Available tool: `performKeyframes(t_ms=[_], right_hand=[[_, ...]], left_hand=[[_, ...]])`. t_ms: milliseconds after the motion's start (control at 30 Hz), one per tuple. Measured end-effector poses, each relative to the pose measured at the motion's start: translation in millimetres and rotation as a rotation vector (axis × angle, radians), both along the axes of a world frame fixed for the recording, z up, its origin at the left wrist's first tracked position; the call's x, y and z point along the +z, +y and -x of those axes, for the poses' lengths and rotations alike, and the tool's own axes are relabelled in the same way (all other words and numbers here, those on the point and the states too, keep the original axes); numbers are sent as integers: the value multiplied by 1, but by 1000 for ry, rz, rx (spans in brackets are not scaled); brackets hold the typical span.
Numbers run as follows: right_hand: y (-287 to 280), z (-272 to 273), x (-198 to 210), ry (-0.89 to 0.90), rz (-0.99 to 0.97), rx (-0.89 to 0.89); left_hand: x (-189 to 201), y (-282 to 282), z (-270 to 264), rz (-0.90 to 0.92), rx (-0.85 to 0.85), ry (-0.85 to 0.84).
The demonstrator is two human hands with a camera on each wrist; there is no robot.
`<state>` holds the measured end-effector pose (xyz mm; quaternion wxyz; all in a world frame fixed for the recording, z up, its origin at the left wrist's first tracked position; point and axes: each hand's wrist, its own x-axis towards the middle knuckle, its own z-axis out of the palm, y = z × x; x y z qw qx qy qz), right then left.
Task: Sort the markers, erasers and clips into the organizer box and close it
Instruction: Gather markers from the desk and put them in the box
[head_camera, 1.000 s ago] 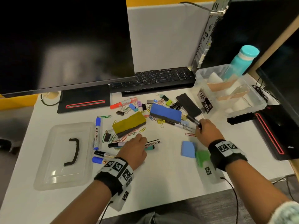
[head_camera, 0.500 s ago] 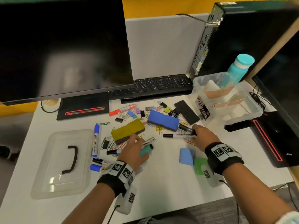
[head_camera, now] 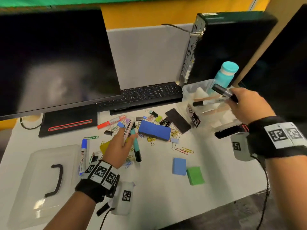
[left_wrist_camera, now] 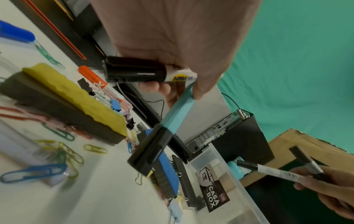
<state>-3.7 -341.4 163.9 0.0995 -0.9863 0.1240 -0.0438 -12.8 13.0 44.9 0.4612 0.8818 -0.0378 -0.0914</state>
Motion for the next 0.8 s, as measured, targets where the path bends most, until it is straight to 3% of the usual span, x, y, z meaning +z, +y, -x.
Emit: performKeyframes(t_ms=[133, 367, 567, 700, 800], right_hand=[[-38, -42, -9, 125, 148, -123], [-56, -91, -44, 444, 110, 25], [-53, -85, -48, 285, 97, 83], [-40, -82, -49, 348, 318, 205], [-37, -84, -54, 441, 357, 262]], left_hand=[[-3, -10, 0, 26, 32, 65], [-2, -24, 6, 327, 201, 194], [-7, -17, 15, 329, 244, 308], [-17, -11, 20, 292, 232, 379], [-22, -13, 24, 224, 156, 404]])
